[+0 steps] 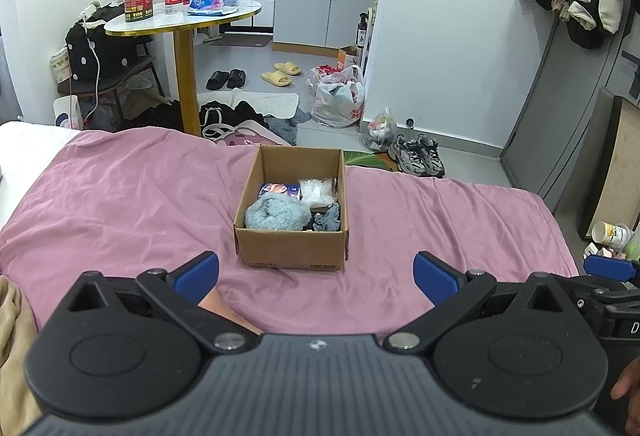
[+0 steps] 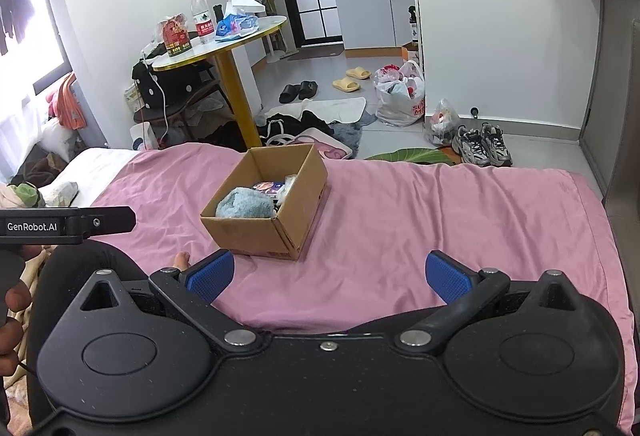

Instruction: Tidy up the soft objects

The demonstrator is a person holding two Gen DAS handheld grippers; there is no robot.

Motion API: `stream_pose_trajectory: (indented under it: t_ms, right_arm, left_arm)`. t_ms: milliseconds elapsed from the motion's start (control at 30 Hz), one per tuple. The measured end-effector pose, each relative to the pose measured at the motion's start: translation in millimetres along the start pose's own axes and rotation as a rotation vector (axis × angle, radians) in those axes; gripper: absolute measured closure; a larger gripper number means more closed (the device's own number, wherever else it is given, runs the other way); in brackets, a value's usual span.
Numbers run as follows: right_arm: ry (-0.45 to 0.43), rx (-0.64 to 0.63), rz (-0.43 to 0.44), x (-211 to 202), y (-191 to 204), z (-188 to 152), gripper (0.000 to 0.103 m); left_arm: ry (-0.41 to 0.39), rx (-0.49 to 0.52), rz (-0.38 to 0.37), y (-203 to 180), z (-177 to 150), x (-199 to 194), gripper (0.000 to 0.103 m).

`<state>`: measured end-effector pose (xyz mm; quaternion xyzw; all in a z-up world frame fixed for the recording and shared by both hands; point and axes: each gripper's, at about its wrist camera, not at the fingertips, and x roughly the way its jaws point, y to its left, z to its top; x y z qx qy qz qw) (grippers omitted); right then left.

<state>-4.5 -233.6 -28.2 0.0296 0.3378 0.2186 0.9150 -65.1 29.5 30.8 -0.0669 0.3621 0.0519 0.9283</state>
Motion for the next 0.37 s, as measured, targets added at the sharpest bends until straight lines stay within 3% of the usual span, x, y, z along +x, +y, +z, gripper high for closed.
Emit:
stream_pose_trajectory:
  t_ms: [367]
  right_arm:
    - [0.005,-0.008,-0.001,1.7,0.0,-2.7,0.0]
  left_arm:
    - [0.001,-0.004,-0.004,1.4,-3.0,0.0,0.0]
